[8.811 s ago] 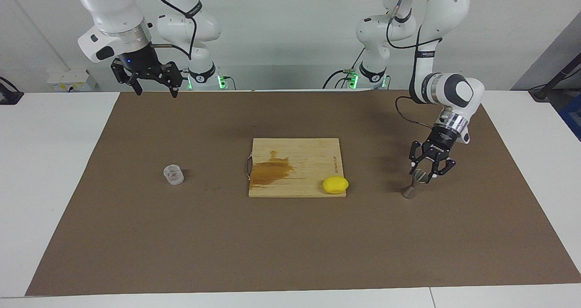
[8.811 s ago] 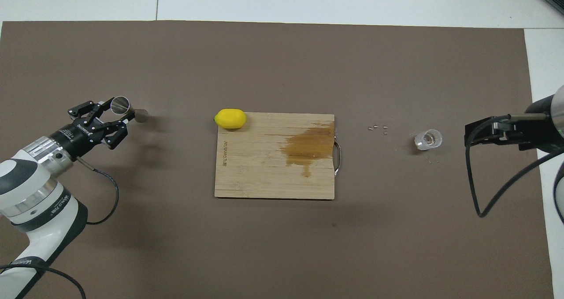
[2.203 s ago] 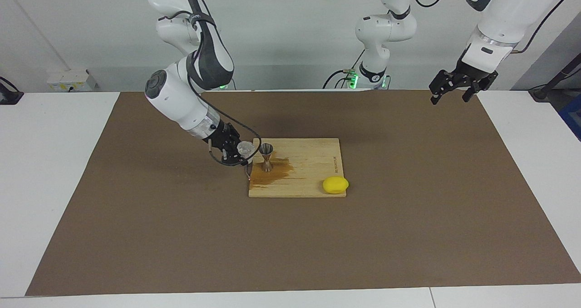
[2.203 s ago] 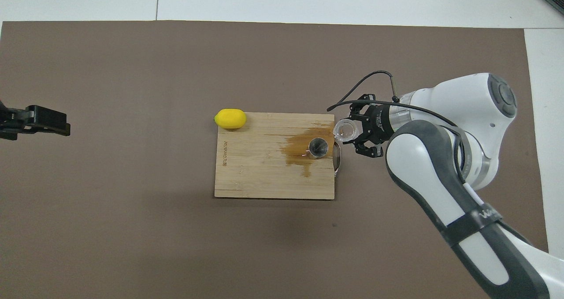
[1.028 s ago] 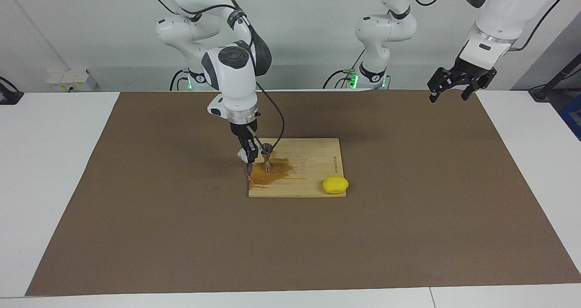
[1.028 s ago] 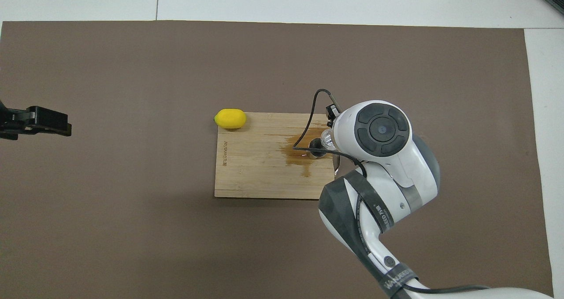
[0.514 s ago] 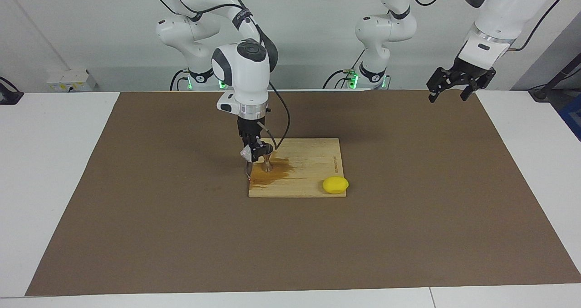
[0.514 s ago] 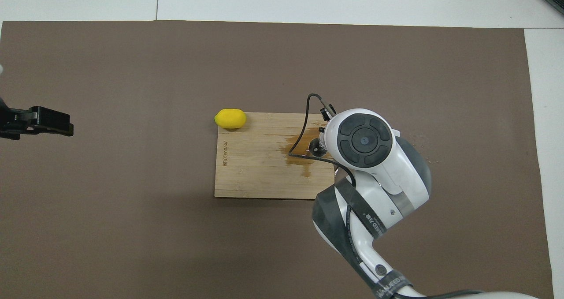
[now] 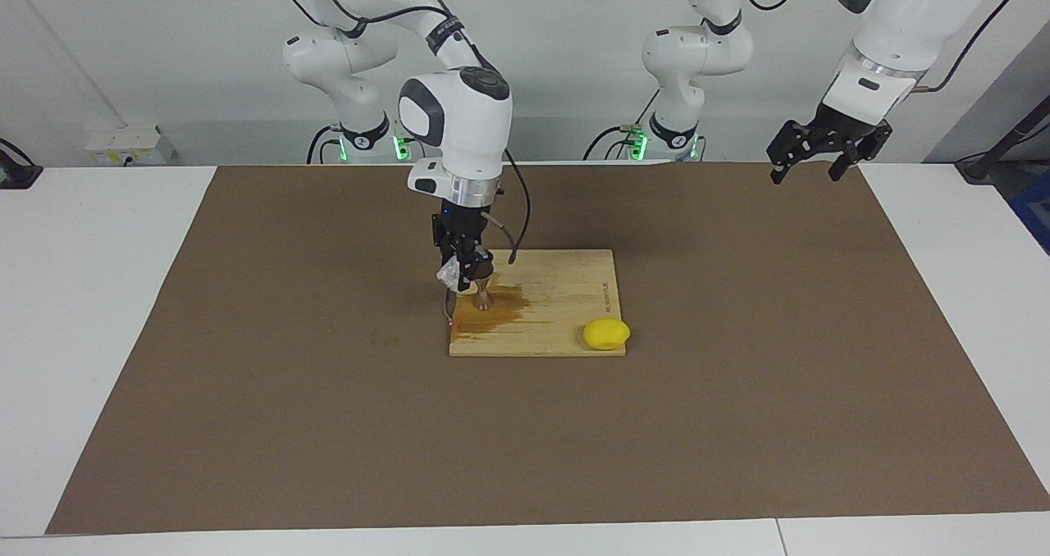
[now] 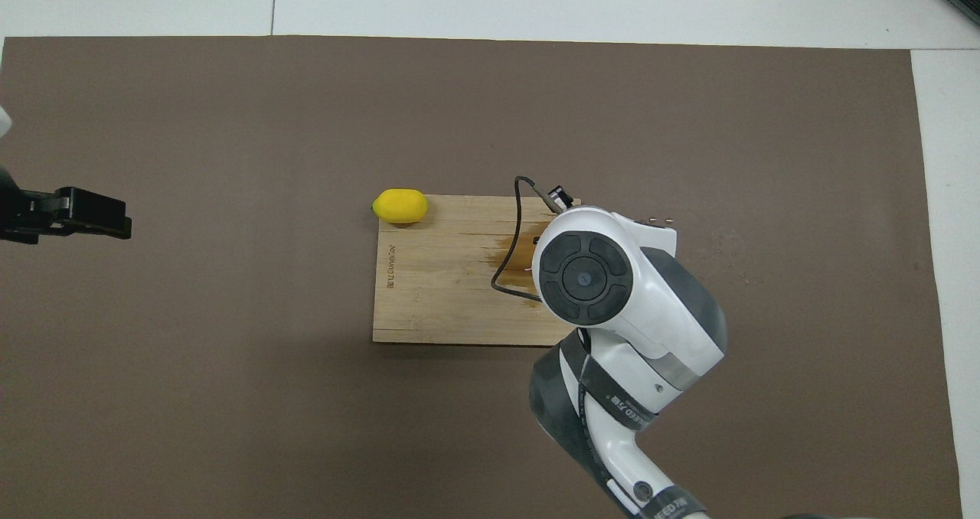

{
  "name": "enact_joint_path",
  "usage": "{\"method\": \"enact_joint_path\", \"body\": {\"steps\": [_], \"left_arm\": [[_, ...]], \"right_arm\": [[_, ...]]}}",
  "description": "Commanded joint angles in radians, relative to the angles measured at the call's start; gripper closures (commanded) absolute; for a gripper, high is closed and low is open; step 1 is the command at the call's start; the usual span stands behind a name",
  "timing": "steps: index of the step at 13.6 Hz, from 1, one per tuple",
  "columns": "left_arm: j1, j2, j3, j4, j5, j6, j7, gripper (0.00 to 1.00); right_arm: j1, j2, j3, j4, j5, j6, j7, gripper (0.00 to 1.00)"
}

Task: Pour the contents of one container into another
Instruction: 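Tilt the glass cup with the right gripper to pour into the metal cup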

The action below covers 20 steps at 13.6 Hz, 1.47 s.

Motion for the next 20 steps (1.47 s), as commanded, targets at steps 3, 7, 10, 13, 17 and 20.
{"method": "enact_joint_path", "body": {"steps": [3, 7, 10, 13, 17, 20], "left_arm": [[-0.005, -0.013, 0.005, -0.004, 0.002, -0.013, 0.014, 0.0], [-0.005, -0.013, 0.005, -0.004, 0.002, -0.013, 0.014, 0.0], [-0.005, -0.013, 0.005, -0.006, 0.002, -0.013, 0.014, 0.0], [-0.005, -0.015, 0.005, -0.007, 0.002, -0.013, 0.014, 0.0], [-0.005, -0.015, 0.005, -0.007, 0.002, -0.01, 0.014, 0.0], [-0.005, -0.015, 0.005, -0.007, 0.002, -0.009, 0.014, 0.0]], "right_arm": [[-0.015, 0.012, 0.005, 0.059, 0.081, -0.049, 0.031, 1.0], [-0.027, 0.011, 0.002, 0.063, 0.156, -0.044, 0.029, 1.0], [-0.041, 0.009, 0.003, 0.062, 0.172, -0.046, 0.024, 1.0], [-0.05, 0.011, 0.003, 0.063, 0.215, -0.041, 0.021, 1.0], [-0.072, 0.012, 0.003, 0.06, 0.273, -0.032, 0.018, 1.0], [-0.099, 0.012, 0.003, 0.056, 0.342, -0.027, 0.003, 1.0]]}}
